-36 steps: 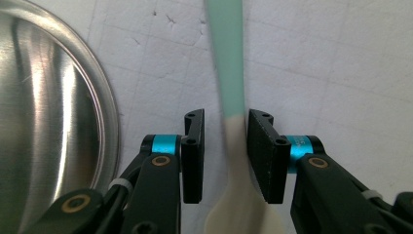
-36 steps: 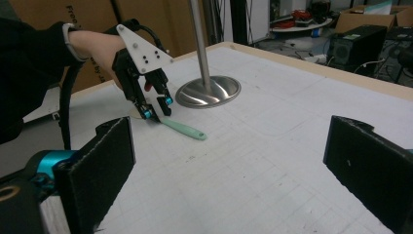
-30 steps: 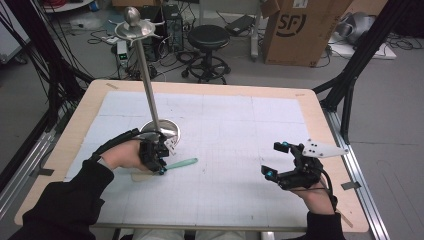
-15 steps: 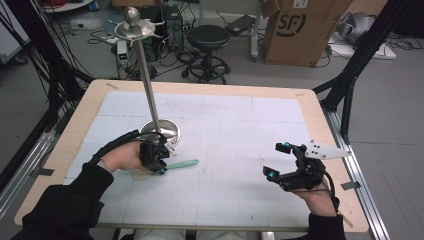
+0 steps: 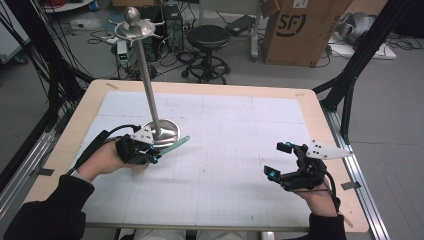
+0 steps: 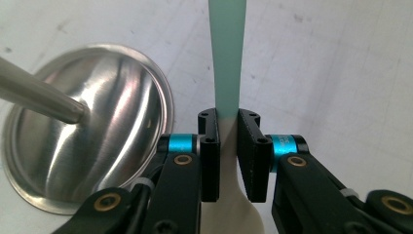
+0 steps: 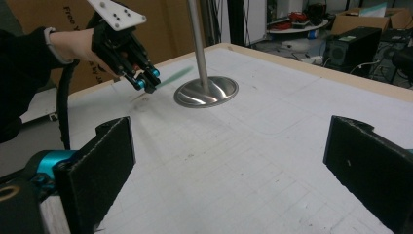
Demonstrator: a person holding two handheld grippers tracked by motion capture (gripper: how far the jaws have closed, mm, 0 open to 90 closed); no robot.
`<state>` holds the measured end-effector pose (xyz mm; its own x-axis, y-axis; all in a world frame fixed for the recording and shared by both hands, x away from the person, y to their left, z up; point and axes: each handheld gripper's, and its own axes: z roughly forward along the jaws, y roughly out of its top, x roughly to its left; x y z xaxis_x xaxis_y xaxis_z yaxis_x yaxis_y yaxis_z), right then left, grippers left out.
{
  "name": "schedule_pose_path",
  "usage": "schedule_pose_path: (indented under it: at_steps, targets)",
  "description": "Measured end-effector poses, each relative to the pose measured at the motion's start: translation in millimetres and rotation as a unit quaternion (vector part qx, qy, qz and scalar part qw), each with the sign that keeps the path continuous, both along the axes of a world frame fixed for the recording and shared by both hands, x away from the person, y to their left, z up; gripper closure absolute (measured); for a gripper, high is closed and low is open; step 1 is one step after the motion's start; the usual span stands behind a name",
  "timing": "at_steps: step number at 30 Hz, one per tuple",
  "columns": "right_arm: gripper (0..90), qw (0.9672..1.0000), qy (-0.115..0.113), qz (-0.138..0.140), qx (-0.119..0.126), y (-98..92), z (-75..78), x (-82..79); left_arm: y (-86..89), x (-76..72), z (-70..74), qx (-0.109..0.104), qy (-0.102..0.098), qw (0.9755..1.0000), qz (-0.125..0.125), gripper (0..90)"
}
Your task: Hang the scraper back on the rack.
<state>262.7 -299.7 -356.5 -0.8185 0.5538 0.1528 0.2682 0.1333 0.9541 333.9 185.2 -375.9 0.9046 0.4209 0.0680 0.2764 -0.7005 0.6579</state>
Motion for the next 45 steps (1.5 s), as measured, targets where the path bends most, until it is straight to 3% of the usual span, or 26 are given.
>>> schedule_pose_path:
  at_steps: [4, 6, 8, 12, 14, 20, 25, 29, 30, 33, 35, 38, 41, 45]
  targets:
    - [3.7, 1.0000, 0.002, -0.001, -0.001, 0.8, -1.2, 1.4, 12.0, -3.2, 1.1, -0.042, 0.007, 0.9989, 0.019, 80.2]
    - [3.7, 1.0000, 0.003, 0.000, -0.002, 1.7, -1.9, 2.0, 18.1, -4.9, 3.2, -0.074, 0.017, 0.9967, 0.026, 80.3]
    - [3.7, 1.0000, 0.005, 0.001, -0.004, 2.0, -2.8, 2.8, 23.5, -6.7, 6.1, -0.090, 0.017, 0.9954, 0.028, 80.2]
    - [3.7, 1.0000, 0.008, -0.001, -0.003, 1.2, -4.3, 4.6, 37.0, -11.5, 14.7, -0.144, 0.017, 0.9888, 0.036, 80.2]
    - [3.7, 1.0000, 0.008, -0.001, -0.003, 1.0, -4.6, 4.8, 42.7, -14.1, 19.3, -0.159, 0.006, 0.9863, 0.043, 80.2]
    - [3.7, 1.0000, 0.006, -0.001, -0.002, 1.3, -3.7, 5.0, 53.6, -18.9, 30.9, -0.212, -0.012, 0.9751, 0.064, 80.2]
    - [3.7, 1.0000, 0.008, -0.001, -0.004, 2.2, -4.3, 5.5, 59.2, -19.5, 37.5, -0.250, -0.029, 0.9639, 0.086, 80.2]
    - [3.7, 0.9999, 0.010, -0.003, -0.005, 1.1, -5.3, 4.8, 68.0, -18.8, 42.9, -0.282, -0.048, 0.9523, 0.107, 80.3]
    - [3.7, 0.9999, 0.009, -0.003, -0.004, 0.7, -5.5, 4.6, 69.8, -18.7, 44.2, -0.288, -0.050, 0.9501, 0.110, 80.3]
    - [3.7, 0.9999, 0.009, -0.005, -0.003, -0.9, -5.2, 3.7, 73.6, -19.6, 48.5, -0.290, -0.064, 0.9473, 0.119, 80.3]
    - [3.7, 0.9999, 0.008, -0.006, -0.003, -1.6, -5.1, 2.9, 75.7, -20.5, 51.5, -0.300, -0.073, 0.9428, 0.125, 80.3]
    - [3.7, 0.9999, 0.007, -0.007, -0.003, -2.3, -4.9, 2.0, 77.7, -21.7, 56.7, -0.311, -0.084, 0.9380, 0.128, 80.3]
    - [3.7, 1.0000, 0.006, -0.006, -0.002, -2.5, -4.2, 1.4, 78.9, -23.0, 62.5, -0.315, -0.100, 0.9347, 0.132, 80.2]
    - [3.7, 1.0000, 0.006, -0.006, -0.001, -2.1, -3.8, 1.9, 82.8, -22.4, 72.9, -0.312, -0.114, 0.9334, 0.136, 80.3]
